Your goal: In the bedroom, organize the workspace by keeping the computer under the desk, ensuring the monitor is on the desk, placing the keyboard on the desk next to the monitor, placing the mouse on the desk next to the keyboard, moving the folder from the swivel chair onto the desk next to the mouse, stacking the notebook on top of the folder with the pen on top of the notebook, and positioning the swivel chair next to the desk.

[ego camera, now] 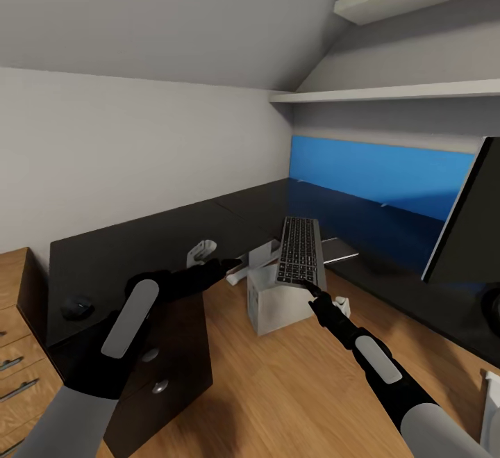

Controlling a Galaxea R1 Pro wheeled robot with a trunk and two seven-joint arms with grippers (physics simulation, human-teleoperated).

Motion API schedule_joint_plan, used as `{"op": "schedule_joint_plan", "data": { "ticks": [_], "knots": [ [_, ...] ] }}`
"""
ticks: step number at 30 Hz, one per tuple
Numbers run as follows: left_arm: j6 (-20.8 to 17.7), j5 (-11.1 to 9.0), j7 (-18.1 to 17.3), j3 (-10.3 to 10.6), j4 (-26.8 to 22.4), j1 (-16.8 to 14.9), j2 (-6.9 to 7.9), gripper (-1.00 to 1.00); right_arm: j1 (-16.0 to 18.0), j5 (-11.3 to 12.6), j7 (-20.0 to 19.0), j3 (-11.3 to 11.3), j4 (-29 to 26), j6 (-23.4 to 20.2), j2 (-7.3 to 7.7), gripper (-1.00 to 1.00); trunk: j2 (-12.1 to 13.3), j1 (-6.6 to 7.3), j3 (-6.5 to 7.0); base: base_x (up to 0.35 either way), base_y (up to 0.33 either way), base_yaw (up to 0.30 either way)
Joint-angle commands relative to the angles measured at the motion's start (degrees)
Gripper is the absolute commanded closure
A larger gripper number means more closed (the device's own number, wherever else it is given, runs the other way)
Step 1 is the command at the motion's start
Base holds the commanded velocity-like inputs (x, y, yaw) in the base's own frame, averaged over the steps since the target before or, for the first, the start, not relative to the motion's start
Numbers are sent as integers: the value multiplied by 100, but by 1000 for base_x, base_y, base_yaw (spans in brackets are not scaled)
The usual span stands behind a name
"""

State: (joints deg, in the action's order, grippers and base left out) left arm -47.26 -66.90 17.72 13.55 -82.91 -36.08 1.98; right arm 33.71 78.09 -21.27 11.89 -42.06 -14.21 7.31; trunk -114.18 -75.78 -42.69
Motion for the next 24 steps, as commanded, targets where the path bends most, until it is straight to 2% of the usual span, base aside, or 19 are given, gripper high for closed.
{"op": "schedule_joint_plan", "data": {
  "ticks": [1,9,24],
  "knots": [
    [-2,-60,57,8,-6,-5,4,-100,2,54,-8,20,2,-12,6,-100,-3,1,-6,0,0,0],
    [-1,-64,55,8,-6,-5,4,-100,4,42,0,23,-2,-11,5,-100,-3,1,-6,116,39,0],
    [-2,-68,56,8,-6,-5,4,-100,4,40,0,24,4,-11,-1,-100,-3,1,-6,13,4,0]
  ]
}}
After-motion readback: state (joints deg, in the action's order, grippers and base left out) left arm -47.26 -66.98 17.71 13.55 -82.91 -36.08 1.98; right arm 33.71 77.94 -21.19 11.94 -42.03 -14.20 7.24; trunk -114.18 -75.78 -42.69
